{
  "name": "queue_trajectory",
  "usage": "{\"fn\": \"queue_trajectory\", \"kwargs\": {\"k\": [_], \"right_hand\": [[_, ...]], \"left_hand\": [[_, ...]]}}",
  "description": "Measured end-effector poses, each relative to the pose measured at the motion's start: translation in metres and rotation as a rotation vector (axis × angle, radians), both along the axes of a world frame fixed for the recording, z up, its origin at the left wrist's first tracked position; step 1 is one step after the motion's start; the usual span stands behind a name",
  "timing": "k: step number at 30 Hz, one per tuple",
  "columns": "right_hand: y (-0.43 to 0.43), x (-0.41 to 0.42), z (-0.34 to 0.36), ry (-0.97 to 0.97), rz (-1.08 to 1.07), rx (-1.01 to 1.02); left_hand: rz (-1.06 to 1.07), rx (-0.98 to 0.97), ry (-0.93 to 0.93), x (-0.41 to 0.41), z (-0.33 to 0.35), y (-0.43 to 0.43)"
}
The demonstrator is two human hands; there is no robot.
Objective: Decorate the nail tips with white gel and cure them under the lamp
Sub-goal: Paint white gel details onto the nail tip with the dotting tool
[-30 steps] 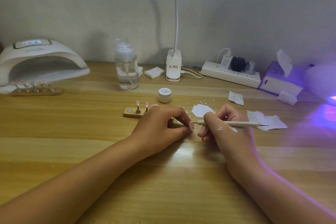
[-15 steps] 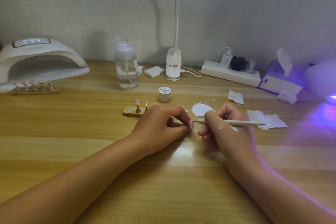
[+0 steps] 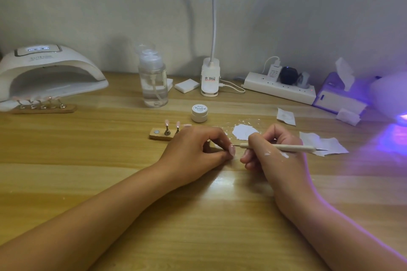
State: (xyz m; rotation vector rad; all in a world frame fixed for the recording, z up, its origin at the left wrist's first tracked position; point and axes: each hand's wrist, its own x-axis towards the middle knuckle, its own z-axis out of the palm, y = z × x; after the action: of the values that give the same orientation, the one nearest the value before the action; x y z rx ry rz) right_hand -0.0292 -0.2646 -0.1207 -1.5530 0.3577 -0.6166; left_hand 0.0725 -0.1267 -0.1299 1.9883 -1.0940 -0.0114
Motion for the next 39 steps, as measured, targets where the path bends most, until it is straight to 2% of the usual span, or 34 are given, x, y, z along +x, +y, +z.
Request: {"fn": "queue_trajectory", "kwargs": {"k": [4, 13, 39], "right_hand": [[0.0011, -0.0013, 0.0023, -0.003, -0.052, 0.023], [0.0003, 0.0005, 0.0, 0.045, -0.002, -0.022], [-0.0023, 0.0022, -0.0053, 0.017, -0.011, -0.021]], "left_hand": [[-0.01, -0.003, 0.011, -0.0001, 0.0001, 0.0005], [-0.014, 0.004, 0.026, 0.0007, 0.0001, 0.0008], [-0.009, 0.005, -0.008, -0.0012, 0.0028, 0.0005]]}}
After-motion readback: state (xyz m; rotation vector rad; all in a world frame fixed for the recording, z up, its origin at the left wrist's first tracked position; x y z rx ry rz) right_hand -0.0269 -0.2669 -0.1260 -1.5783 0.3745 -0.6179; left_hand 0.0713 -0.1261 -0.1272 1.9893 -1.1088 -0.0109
